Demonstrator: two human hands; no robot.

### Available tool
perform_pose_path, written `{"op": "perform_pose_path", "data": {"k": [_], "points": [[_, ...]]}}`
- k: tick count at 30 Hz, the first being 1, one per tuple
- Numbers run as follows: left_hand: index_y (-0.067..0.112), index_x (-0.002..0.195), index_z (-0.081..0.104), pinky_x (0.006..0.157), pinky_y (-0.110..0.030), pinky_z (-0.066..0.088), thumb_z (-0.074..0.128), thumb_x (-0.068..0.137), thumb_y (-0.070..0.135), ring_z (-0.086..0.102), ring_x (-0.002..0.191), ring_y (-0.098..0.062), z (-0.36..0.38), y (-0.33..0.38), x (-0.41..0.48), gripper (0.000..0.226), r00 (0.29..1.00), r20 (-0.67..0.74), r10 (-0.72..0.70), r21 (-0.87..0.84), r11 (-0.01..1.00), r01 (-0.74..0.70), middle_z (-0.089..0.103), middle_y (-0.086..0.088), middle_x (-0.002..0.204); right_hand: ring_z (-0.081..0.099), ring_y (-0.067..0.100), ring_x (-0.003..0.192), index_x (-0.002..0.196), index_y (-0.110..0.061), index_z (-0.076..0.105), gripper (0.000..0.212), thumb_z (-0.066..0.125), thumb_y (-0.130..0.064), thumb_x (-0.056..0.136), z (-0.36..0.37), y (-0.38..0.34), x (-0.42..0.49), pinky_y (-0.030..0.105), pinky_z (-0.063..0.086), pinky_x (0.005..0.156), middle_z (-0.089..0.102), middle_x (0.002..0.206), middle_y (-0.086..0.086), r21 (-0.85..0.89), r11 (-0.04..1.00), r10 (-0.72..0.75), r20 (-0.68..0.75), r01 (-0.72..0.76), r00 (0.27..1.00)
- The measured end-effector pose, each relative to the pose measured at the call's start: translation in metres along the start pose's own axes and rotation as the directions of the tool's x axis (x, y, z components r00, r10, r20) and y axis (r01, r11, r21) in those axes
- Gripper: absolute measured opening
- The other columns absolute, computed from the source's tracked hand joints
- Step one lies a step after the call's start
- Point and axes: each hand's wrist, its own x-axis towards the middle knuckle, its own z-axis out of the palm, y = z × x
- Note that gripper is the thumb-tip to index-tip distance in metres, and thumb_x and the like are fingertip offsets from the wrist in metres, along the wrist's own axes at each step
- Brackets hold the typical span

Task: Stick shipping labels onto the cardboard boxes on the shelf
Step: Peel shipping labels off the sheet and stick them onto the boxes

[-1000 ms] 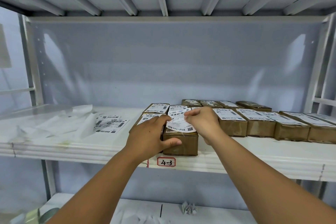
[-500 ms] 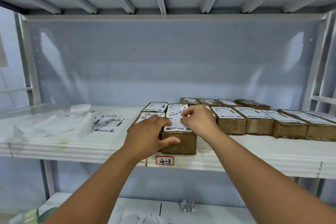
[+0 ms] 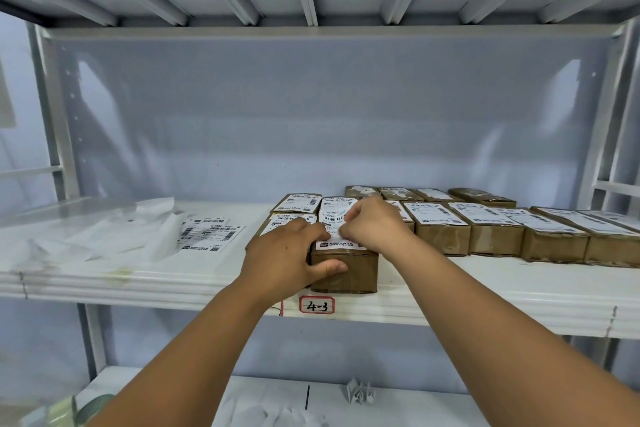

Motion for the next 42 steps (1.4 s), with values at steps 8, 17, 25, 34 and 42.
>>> {"op": "perform_pose_path", "data": {"k": [8, 17, 25, 34, 42], "points": [[0.042, 0.118, 0.049, 0.08, -0.027, 0.045, 0.044, 0.075, 0.075, 0.051, 0.108, -0.008, -0.001, 0.0, 0.0, 0.054, 1.0, 0.011, -0.007, -0.007, 1.0, 0.007, 0.051, 0.017, 0.118, 0.042, 0.026, 0.124, 0.12, -0.01, 0.058, 0.052, 0.065, -0.042, 0.081, -0.005, 0.001, 0.007, 0.03, 0.042, 0.086, 0.051, 0.128, 0.012, -0.193, 0.981, 0.032, 0.085, -0.015, 0.996], [0.041, 0.119, 0.048, 0.079, -0.026, 0.045, 0.042, 0.075, 0.077, 0.05, 0.109, -0.008, 0.0, -0.001, -0.001, 0.057, 1.0, 0.006, -0.01, 0.01, 1.0, 0.01, 0.051, 0.017, 0.119, 0.06, 0.024, 0.104, 0.105, -0.007, 0.07, 0.024, 0.053, -0.015, 0.09, -0.005, 0.025, 0.005, 0.03, 0.048, 0.086, 0.068, 0.11, 0.007, 0.073, 0.997, 0.029, 0.046, -0.032, 0.999], [0.042, 0.119, 0.049, 0.083, -0.027, 0.045, 0.041, 0.073, 0.078, 0.049, 0.115, -0.009, 0.001, -0.001, -0.002, 0.059, 1.0, 0.008, -0.013, 0.011, 1.0, 0.013, 0.043, 0.017, 0.132, 0.063, 0.017, 0.091, 0.084, -0.02, 0.066, 0.033, 0.042, 0.001, 0.092, -0.005, 0.012, 0.017, 0.031, 0.05, 0.085, 0.068, 0.086, -0.004, 0.443, 0.877, -0.146, -0.125, 0.187, 0.981], [0.041, 0.122, 0.048, 0.077, -0.026, 0.043, 0.043, 0.076, 0.075, 0.052, 0.111, -0.007, 0.0, 0.0, -0.001, 0.058, 1.0, -0.011, 0.018, 0.013, 1.0, -0.018, 0.058, 0.018, 0.119, 0.05, -0.012, 0.044, 0.114, -0.01, 0.068, 0.044, 0.036, 0.007, 0.089, 0.008, 0.011, 0.027, 0.005, 0.032, 0.041, 0.061, 0.081, -0.012, 0.183, 0.954, -0.275, 0.233, 0.235, 0.933], [0.041, 0.119, 0.048, 0.072, -0.025, 0.039, 0.043, 0.077, 0.074, 0.052, 0.109, -0.008, -0.001, 0.001, 0.0, 0.054, 0.999, -0.018, 0.029, 0.008, 1.0, -0.029, 0.058, 0.018, 0.117, 0.052, 0.014, 0.118, 0.128, -0.016, 0.059, 0.044, 0.036, 0.0, 0.093, 0.013, -0.002, 0.032, 0.013, 0.035, 0.083, 0.054, 0.137, 0.001, -0.058, 0.938, -0.311, 0.293, 0.342, 0.904]]}}
